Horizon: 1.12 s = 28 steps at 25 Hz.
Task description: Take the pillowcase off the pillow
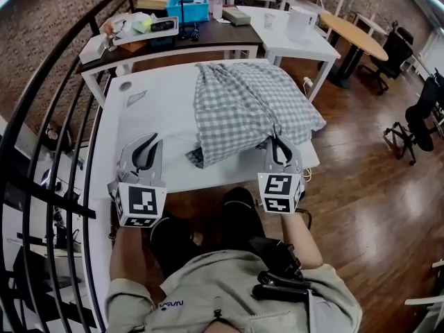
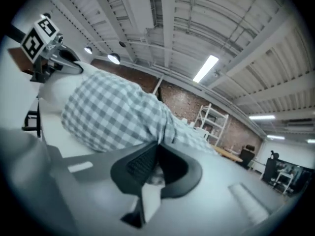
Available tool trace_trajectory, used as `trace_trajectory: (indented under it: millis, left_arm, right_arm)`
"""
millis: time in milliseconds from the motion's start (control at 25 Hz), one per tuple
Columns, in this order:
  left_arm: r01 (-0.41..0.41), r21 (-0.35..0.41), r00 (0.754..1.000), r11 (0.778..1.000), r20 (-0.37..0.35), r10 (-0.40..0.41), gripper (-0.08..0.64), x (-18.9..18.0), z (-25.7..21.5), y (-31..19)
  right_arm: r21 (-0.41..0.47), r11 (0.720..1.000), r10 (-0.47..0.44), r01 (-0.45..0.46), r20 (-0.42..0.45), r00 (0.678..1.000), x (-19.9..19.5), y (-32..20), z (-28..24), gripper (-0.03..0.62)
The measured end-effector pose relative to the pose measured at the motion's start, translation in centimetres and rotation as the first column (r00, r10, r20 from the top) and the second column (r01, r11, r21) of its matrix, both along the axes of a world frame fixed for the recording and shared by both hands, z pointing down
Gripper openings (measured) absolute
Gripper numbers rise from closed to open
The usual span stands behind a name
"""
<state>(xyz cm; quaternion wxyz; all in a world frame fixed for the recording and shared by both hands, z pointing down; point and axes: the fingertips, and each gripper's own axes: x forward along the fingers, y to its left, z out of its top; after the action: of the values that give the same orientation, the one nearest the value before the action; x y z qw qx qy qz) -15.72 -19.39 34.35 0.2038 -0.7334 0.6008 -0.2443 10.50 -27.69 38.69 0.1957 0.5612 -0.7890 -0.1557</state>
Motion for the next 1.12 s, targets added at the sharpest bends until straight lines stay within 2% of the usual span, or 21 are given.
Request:
trace_trajectory:
  millis: [80, 200, 360, 440, 480, 560, 680, 800, 880, 920, 1040, 1120]
  left_arm:
    - [-0.007, -0.026, 1.0, 1.0, -0.022, 0.006, 0.014, -0.2, 1.1, 0.3]
    - [-0.031, -0.079, 0.999, 0.996, -0.044, 0.028, 0.014, 0.4, 3.7, 0.9]
    - [-0.032, -0.145, 0.995, 0.989, -0.096, 0.018, 0.014, 0.7, 7.8, 1.5]
    - [-0.068, -0.151, 0.993, 0.986, -0.106, 0.052, 0.014, 1.8, 8.2, 1.6]
    - [-0.102, -0.152, 0.99, 0.983, -0.111, 0.086, 0.022, 2.7, 7.9, 1.8]
    - [-0.19, -0.138, 0.977, 0.972, -0.122, 0.174, 0.092, 4.9, 6.0, 2.8]
    - [-0.297, -0.084, 0.95, 0.951, -0.129, 0.285, 0.172, 7.9, 1.8, 4.0]
    - [-0.279, -0.076, 0.959, 0.957, -0.062, 0.275, 0.194, 8.8, -0.1, 3.2]
    - [-0.259, -0.124, 0.966, 0.958, -0.016, 0.259, 0.204, 8.9, 0.4, 3.0]
    - [-0.273, -0.17, 0.961, 0.947, 0.002, 0.277, 0.204, 9.1, 0.8, 3.2]
    - [-0.344, -0.307, 0.931, 0.887, 0.009, 0.364, 0.206, 9.3, 2.0, 4.7]
    - [-0.386, -0.301, 0.918, 0.872, -0.026, 0.397, 0.209, 8.8, 1.2, 5.2]
  right_arm:
    - [-0.017, 0.997, 0.071, -0.071, -0.025, 0.997, 2.7, -1.5, 0.9, 0.014]
    - [-0.1, 0.986, 0.134, -0.137, -0.028, 0.991, 5.2, -3.6, 4.1, 0.014]
    - [-0.218, 0.968, 0.119, -0.123, -0.032, 0.992, 5.0, -3.7, 7.6, 0.014]
    - [-0.247, 0.964, 0.095, -0.098, -0.025, 0.995, 4.8, -3.3, 8.4, 0.014]
    - [-0.259, 0.962, 0.08, -0.083, -0.021, 0.997, 4.7, -3.0, 8.7, 0.014]
    - [-0.281, 0.958, 0.05, -0.053, -0.017, 0.999, 4.6, -2.1, 9.6, 0.015]
    - [-0.296, 0.955, 0.015, -0.014, 0.002, 1.0, 4.4, -0.8, 10.6, 0.015]
    - [-0.289, 0.957, -0.001, 0.011, 0.032, 0.999, 4.2, -0.3, 10.8, 0.015]
    - [-0.292, 0.956, -0.011, 0.025, 0.049, 0.999, 4.2, -0.1, 10.9, 0.015]
    - [-0.296, 0.954, -0.018, 0.035, 0.058, 0.998, 4.3, 0.0, 10.9, 0.017]
    - [-0.322, 0.945, -0.041, 0.065, 0.082, 0.996, 4.6, 0.1, 10.8, 0.023]
    - [-0.343, 0.936, -0.051, 0.079, 0.087, 0.995, 5.0, 0.2, 11.1, 0.046]
